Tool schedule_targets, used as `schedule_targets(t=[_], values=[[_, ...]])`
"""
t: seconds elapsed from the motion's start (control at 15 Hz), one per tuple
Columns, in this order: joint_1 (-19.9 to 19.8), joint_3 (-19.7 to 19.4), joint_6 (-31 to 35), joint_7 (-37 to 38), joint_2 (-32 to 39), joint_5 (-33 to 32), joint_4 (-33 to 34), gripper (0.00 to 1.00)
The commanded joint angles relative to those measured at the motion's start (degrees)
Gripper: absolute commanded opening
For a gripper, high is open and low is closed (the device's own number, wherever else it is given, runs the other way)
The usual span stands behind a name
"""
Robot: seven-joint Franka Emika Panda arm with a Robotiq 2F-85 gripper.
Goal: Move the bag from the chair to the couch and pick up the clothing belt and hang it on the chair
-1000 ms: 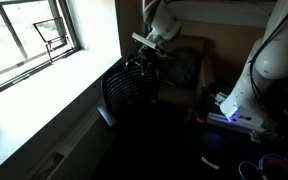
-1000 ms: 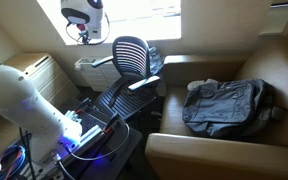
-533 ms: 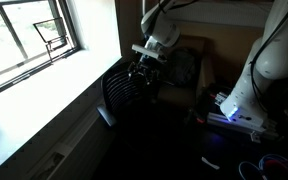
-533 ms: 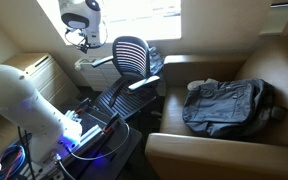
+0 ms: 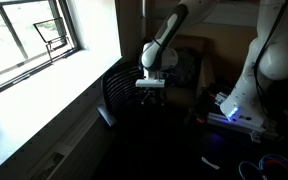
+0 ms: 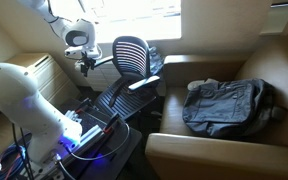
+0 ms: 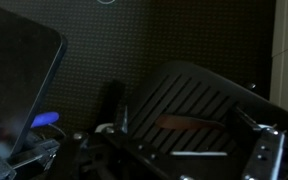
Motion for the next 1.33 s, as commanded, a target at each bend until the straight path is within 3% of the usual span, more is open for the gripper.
schedule_targets(t=[0.0, 0.07, 0.2, 0.33, 0.4, 0.53, 0.67, 0.73, 1.0, 1.27], values=[[2.03, -1.79, 4.48, 9.11, 2.31, -9.55, -0.07, 1.0], [-0.41, 0.7, 2.62, 6.55, 2.0, -7.55, 0.0, 1.0], [-0.22, 0.54, 3.88, 8.93, 2.66, -9.54, 0.06, 1.0], [-0.79, 1.84, 4.31, 4.69, 5.46, -10.06, 1.23, 1.0], [4.72, -2.98, 7.89, 13.24, 7.56, -19.18, 0.65, 1.0], [8.03, -6.19, 10.9, 19.21, 10.11, -27.67, 0.92, 1.0], [13.6, -11.79, 15.22, 27.99, 13.51, -36.03, 1.74, 1.0], [15.63, -13.65, 18.02, 32.27, 15.13, -37.51, 2.23, 1.0], [21.7, -17.66, 28.31, 44.26, 21.18, -33.72, 4.98, 1.0], [17.1, -11.79, 26.66, 45.48, 24.41, -27.55, 9.18, 1.0]])
